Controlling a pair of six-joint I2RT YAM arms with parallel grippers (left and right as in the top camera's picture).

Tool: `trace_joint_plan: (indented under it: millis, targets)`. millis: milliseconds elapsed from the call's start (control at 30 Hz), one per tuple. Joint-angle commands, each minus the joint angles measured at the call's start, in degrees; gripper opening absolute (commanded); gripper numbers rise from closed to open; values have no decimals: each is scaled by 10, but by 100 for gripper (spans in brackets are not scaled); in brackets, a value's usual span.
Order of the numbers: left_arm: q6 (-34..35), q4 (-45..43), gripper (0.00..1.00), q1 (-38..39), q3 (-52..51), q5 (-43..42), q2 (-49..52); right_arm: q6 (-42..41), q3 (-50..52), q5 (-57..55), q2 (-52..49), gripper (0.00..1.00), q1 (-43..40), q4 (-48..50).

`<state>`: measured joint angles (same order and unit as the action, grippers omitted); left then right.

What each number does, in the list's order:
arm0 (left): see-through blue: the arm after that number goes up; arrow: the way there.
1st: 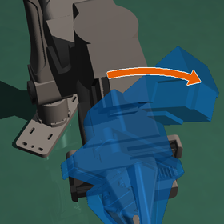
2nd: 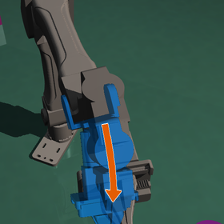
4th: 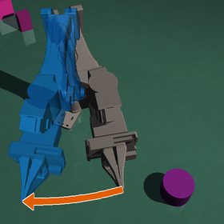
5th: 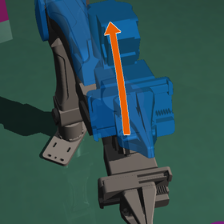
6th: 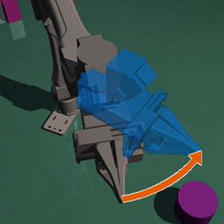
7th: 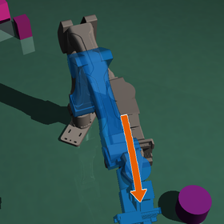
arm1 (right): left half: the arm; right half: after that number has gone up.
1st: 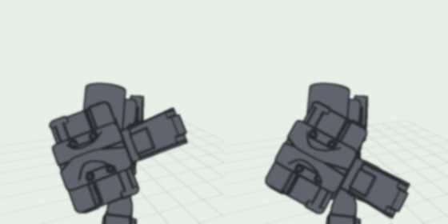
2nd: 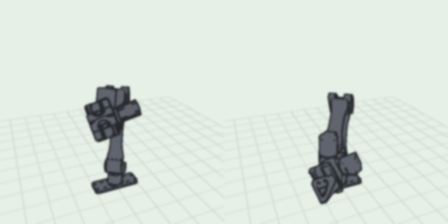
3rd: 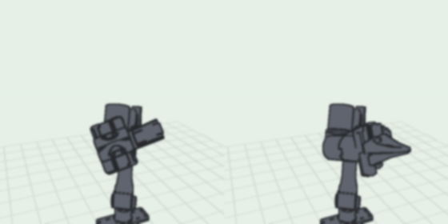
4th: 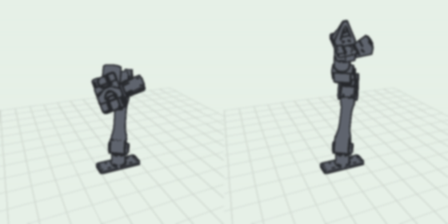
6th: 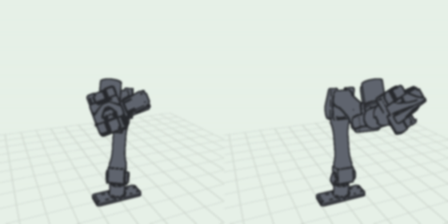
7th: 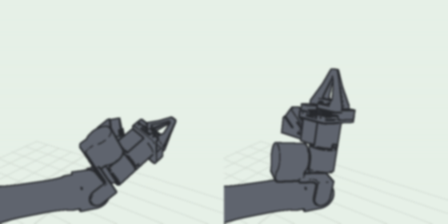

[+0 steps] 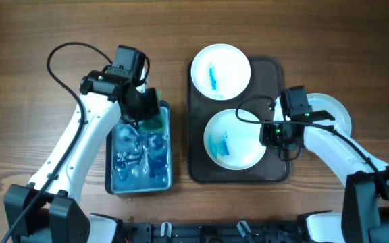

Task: Clean dirty plates on tray and stack at the side
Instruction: 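Grasp the sponge in the basin with the left gripper and lift it, then scrub the lower plate with the sponge while the right gripper holds it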

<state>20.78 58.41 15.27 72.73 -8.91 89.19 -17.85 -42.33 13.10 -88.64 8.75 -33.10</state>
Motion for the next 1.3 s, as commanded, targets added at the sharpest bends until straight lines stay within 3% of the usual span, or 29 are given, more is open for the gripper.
trace_joint_plan:
  millis: [0, 333, 667, 800, 867, 967, 1067, 1167, 1267]
  targets:
    - [6, -42, 4, 33, 7, -82, 6, 12, 7, 16, -8, 4, 3, 14]
    - [99, -162, 4, 194, 6, -84, 119, 7, 9, 8, -9, 4, 3, 22]
    - [144, -247, 4, 266, 6, -148, 249, -22, 41, -41, -9, 4, 3, 39]
    - [144, -224, 4, 266, 6, -46, 263, -23, 44, -40, -9, 4, 3, 39]
    - [145, -182, 4, 266, 7, 79, 263, -23, 44, -40, -9, 4, 3, 40]
    - [144, -132, 4, 260, 9, 181, 263, -23, 44, -38, -9, 4, 3, 39]
    - [143, -100, 4, 249, 9, 223, 263, -23, 44, -36, -9, 5, 3, 40]
    - [142, -105, 4, 238, 9, 199, 263, -23, 44, -36, -9, 4, 3, 40]
    - [142, -150, 4, 235, 9, 73, 263, -23, 44, -36, -9, 4, 3, 40]
